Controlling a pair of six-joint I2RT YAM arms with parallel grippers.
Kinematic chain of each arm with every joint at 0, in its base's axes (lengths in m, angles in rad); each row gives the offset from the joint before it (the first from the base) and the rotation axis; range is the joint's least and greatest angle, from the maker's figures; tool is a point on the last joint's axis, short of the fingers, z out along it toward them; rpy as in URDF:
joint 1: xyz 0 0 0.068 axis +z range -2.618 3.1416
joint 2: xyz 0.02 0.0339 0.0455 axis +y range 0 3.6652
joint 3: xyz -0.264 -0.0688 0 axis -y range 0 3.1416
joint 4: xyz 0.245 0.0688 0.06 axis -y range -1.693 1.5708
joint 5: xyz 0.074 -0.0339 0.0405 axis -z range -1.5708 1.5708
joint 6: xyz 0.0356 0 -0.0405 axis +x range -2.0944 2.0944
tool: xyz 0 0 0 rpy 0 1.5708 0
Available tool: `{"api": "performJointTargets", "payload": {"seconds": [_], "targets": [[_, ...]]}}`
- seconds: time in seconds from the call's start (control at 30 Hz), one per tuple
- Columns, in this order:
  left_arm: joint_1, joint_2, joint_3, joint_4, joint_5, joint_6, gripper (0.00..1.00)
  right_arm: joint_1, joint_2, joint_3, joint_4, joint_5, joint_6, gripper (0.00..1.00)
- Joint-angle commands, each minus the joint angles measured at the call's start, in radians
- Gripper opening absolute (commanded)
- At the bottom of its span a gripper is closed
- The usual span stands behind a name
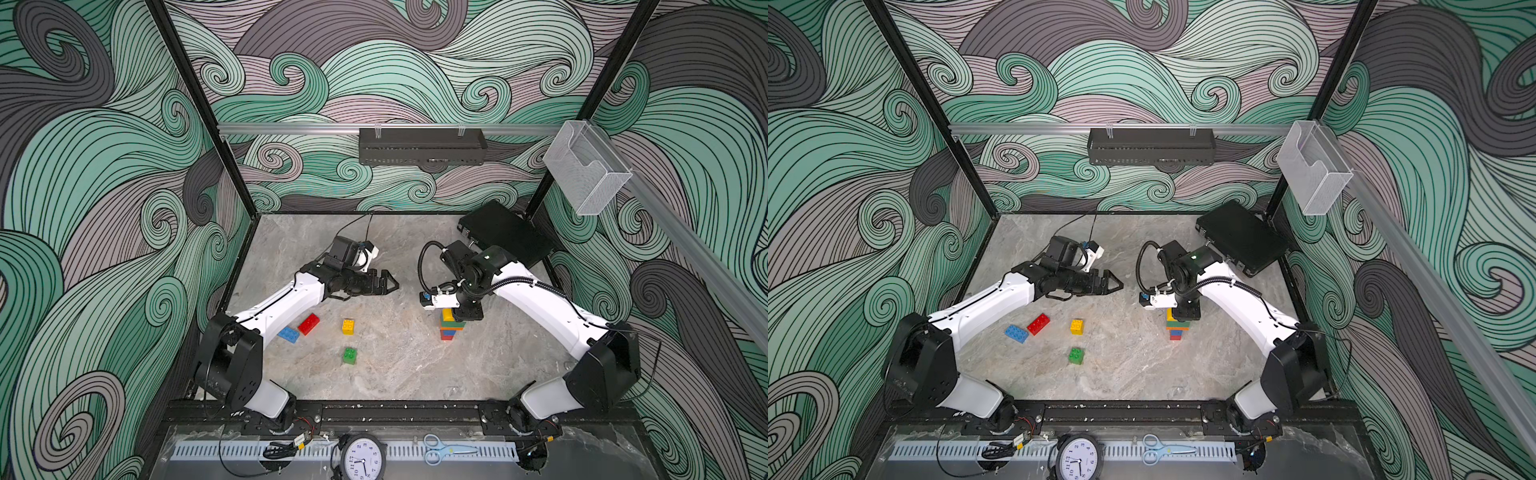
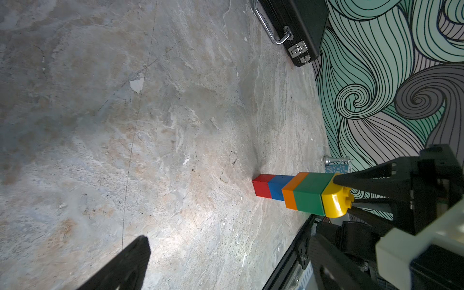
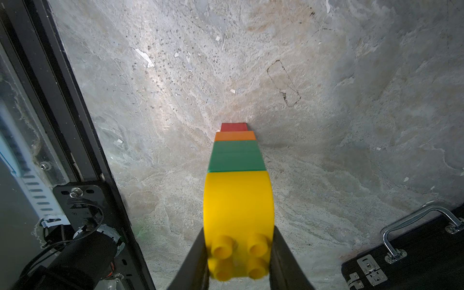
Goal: Assemble an ice cream with lego
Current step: Assemble the lego brick with the lego brick.
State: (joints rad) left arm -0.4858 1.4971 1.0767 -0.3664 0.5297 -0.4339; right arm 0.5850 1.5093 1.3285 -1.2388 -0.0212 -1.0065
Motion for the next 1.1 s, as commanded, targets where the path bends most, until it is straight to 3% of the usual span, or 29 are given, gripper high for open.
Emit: {"api": "performJointTargets", "payload": {"seconds": [0.0,1.07], "targets": [[-0.004,-0.028,0.002,-0.026,-0.008,0.021,0.99,0.007,0.047,-0.071,-0.077,-0.058,0.019,0.00],[-0.004,-0.037,0.000,-0.026,-0.016,0.019,0.98,0.001,-0.039,-0.031,-0.015,-0.086,0.034,0.21]]}}
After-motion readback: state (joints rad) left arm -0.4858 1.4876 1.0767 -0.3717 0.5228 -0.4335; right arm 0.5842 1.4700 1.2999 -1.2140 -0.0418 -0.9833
